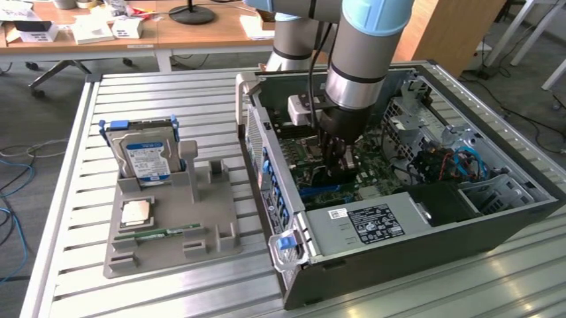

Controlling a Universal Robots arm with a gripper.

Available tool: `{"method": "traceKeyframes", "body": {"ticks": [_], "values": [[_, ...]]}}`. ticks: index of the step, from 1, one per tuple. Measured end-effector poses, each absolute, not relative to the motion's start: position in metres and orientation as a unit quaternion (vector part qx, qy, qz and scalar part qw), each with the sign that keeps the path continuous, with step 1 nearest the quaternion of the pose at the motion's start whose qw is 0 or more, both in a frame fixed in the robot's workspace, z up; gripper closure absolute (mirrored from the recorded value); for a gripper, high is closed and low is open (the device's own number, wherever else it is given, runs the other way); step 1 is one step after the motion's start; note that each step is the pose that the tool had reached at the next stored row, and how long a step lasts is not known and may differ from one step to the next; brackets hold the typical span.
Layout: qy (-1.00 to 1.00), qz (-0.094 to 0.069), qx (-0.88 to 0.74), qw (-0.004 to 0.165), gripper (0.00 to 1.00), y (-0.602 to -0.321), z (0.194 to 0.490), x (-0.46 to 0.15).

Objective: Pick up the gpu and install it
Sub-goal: 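Insert the gpu into the slot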

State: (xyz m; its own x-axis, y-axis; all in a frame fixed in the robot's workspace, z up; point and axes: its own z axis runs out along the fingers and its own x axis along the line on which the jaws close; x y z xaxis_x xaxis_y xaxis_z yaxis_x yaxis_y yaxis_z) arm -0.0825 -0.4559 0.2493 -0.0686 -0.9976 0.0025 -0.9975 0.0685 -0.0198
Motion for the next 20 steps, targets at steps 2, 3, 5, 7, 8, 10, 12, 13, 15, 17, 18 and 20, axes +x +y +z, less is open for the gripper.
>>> {"method": "traceKeyframes", "body": {"ticks": [2,3,5,7,8,10,12,13,15,17,18,20], "values": [[0.731,-0.007,-0.682,0.007,0.74,-0.4559,0.2486,-0.0825],[0.731,-0.006,-0.682,0.007,0.74,-0.4560,0.2486,-0.0825],[0.731,-0.005,-0.682,0.009,0.74,-0.4559,0.2484,-0.0825],[0.730,-0.005,-0.683,0.009,0.74,-0.4559,0.2483,-0.0825],[0.730,-0.004,-0.684,0.009,0.74,-0.4559,0.2482,-0.0825],[0.729,-0.004,-0.684,0.009,0.74,-0.4560,0.2473,-0.0825],[0.729,-0.004,-0.684,0.009,0.74,-0.4560,0.2461,-0.0824],[0.729,-0.004,-0.684,0.009,0.74,-0.4560,0.2457,-0.0824],[0.729,-0.004,-0.684,0.009,0.74,-0.4560,0.2447,-0.0824],[0.729,-0.004,-0.684,0.009,0.74,-0.4560,0.2435,-0.0825],[0.729,-0.004,-0.684,0.009,0.74,-0.4560,0.2430,-0.0825],[0.729,-0.004,-0.684,0.009,0.74,-0.4561,0.2424,-0.0826]]}}
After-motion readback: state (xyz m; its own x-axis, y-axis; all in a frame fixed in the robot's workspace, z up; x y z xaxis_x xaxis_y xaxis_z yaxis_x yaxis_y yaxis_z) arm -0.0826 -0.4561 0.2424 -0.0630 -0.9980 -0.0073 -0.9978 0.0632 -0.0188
